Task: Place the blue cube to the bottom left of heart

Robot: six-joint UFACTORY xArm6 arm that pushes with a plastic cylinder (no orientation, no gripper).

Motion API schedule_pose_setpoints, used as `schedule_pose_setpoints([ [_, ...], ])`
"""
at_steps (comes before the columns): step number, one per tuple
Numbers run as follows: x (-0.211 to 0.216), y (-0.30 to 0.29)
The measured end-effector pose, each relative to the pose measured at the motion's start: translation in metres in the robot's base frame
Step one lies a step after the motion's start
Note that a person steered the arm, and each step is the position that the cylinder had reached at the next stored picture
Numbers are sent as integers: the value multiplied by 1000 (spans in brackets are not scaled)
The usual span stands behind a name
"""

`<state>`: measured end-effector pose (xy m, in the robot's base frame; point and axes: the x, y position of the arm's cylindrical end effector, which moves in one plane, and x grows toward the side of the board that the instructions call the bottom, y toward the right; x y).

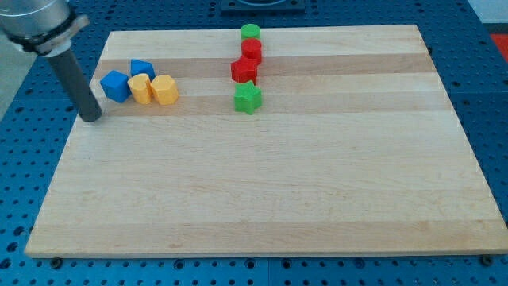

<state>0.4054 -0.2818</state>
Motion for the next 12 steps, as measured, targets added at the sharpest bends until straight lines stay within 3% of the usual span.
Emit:
schedule_pose_setpoints([
  [1, -66, -7],
  [2, -93, 30],
  [4, 1, 60],
  [5, 19, 29],
  [7, 13, -23],
  [9, 23, -1],
  [11, 57, -22],
  [12, 63, 15],
])
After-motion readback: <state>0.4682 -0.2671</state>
